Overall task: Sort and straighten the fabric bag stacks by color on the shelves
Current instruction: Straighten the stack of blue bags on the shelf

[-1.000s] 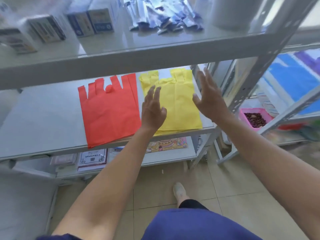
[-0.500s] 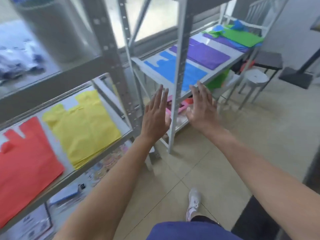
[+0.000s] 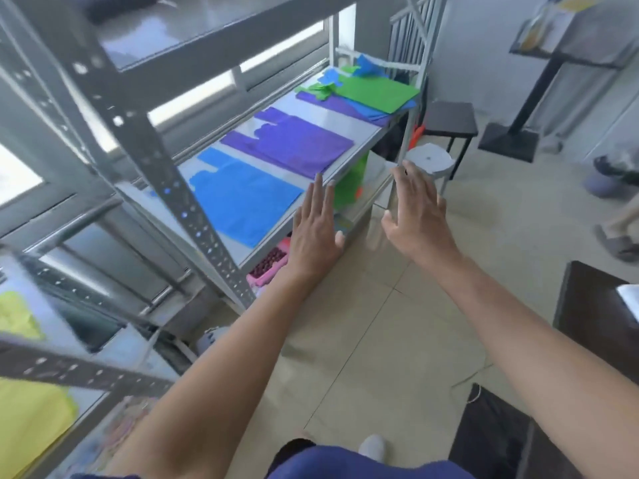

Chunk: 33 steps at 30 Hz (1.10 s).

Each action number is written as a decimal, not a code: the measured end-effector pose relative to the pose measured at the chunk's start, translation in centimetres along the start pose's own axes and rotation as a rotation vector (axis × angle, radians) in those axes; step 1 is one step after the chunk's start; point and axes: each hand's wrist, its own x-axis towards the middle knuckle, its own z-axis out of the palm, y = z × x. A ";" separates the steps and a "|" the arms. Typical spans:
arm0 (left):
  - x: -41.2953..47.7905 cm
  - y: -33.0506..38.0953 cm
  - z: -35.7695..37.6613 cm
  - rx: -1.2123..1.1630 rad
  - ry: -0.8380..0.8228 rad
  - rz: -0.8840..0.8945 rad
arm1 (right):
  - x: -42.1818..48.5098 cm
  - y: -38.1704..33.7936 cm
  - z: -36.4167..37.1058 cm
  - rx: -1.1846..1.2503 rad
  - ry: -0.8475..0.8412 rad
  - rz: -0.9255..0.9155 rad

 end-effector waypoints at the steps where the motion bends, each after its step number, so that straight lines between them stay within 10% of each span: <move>1: 1.7 0.6 0.6 0.003 -0.009 0.013 | 1.6 1.1 0.0 0.004 0.005 0.006; 23: 48.1 -2.2 22.3 -0.110 -0.295 -0.165 | 44.6 23.8 14.7 0.042 -0.247 0.054; 33: 66.0 -3.8 28.8 -0.187 -0.127 -0.501 | 67.3 32.0 20.3 0.006 -0.455 -0.274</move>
